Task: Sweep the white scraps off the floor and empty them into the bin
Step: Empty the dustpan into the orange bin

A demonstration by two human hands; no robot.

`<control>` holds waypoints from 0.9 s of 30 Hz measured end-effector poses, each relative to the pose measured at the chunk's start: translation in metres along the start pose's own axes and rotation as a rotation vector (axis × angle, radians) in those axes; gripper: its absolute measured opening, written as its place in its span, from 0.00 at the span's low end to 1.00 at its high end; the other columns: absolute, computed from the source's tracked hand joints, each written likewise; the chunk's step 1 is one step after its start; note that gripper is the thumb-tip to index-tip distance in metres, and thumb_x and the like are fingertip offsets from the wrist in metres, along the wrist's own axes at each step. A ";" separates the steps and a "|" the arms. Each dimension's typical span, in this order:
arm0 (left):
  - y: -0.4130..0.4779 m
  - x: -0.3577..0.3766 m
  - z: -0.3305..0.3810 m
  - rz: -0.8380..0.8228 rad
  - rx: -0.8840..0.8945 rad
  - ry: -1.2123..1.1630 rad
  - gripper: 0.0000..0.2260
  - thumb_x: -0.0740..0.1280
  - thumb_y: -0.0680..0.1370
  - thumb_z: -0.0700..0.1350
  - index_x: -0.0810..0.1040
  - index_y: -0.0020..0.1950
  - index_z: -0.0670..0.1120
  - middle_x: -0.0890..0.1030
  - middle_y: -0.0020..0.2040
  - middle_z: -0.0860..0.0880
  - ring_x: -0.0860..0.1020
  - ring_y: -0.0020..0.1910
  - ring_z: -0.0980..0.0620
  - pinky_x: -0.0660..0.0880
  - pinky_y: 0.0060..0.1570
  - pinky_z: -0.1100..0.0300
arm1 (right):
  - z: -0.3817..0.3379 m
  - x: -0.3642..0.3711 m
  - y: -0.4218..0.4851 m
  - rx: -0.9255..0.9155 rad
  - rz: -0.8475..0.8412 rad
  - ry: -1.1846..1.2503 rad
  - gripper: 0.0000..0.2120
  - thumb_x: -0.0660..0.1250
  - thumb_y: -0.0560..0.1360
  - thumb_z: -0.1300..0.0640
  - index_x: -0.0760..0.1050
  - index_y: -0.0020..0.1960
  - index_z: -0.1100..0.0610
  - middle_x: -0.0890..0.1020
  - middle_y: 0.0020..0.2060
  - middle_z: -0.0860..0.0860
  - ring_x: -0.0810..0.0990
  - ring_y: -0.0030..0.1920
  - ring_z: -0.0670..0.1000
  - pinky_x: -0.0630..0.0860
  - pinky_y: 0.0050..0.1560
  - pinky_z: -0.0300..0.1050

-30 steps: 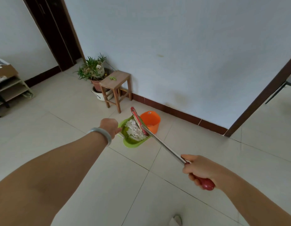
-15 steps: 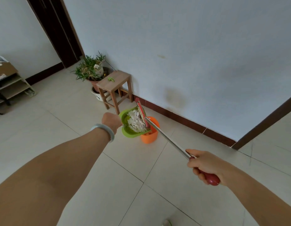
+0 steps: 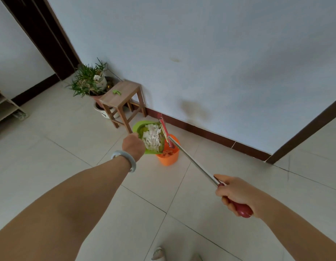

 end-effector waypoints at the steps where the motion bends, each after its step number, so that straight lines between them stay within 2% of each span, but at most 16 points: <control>1: 0.003 0.003 0.002 -0.016 0.015 0.015 0.17 0.55 0.78 0.35 0.73 0.65 0.38 0.75 0.65 0.38 0.72 0.64 0.39 0.69 0.63 0.52 | -0.001 0.000 0.001 -0.002 0.003 0.002 0.31 0.62 0.75 0.66 0.63 0.75 0.46 0.76 0.27 0.55 0.70 0.20 0.47 0.68 0.21 0.37; 6: 0.011 0.013 0.000 -0.034 0.080 0.090 0.18 0.54 0.78 0.35 0.74 0.64 0.40 0.77 0.62 0.38 0.74 0.62 0.38 0.70 0.61 0.51 | 0.005 0.005 0.005 0.022 0.018 -0.001 0.31 0.61 0.76 0.66 0.62 0.75 0.46 0.75 0.28 0.54 0.70 0.21 0.47 0.68 0.21 0.37; 20: 0.030 0.021 0.009 -0.017 0.222 0.170 0.17 0.52 0.78 0.35 0.75 0.62 0.40 0.79 0.56 0.38 0.77 0.55 0.39 0.72 0.53 0.51 | 0.012 0.012 0.000 0.047 0.018 0.196 0.30 0.61 0.76 0.65 0.64 0.73 0.44 0.74 0.28 0.54 0.68 0.23 0.47 0.67 0.23 0.38; 25: 0.031 0.022 0.022 -0.020 0.328 0.270 0.14 0.53 0.77 0.33 0.75 0.57 0.39 0.80 0.50 0.39 0.79 0.48 0.41 0.72 0.44 0.55 | 0.016 0.015 -0.007 0.050 0.006 0.263 0.29 0.61 0.77 0.65 0.64 0.74 0.45 0.73 0.28 0.54 0.67 0.23 0.47 0.67 0.22 0.38; 27: 0.033 0.021 0.026 -0.017 0.350 0.305 0.12 0.54 0.77 0.34 0.75 0.54 0.39 0.80 0.48 0.39 0.79 0.47 0.41 0.72 0.43 0.55 | 0.018 0.017 -0.010 0.054 -0.001 0.273 0.29 0.61 0.77 0.65 0.64 0.74 0.45 0.74 0.28 0.54 0.67 0.23 0.47 0.67 0.22 0.38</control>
Point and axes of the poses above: each hand's wrist, its own y-axis towards the middle knuckle, its own x-axis out of the palm, z = x × y, the point moved 9 cm from there along y, towards the middle knuckle
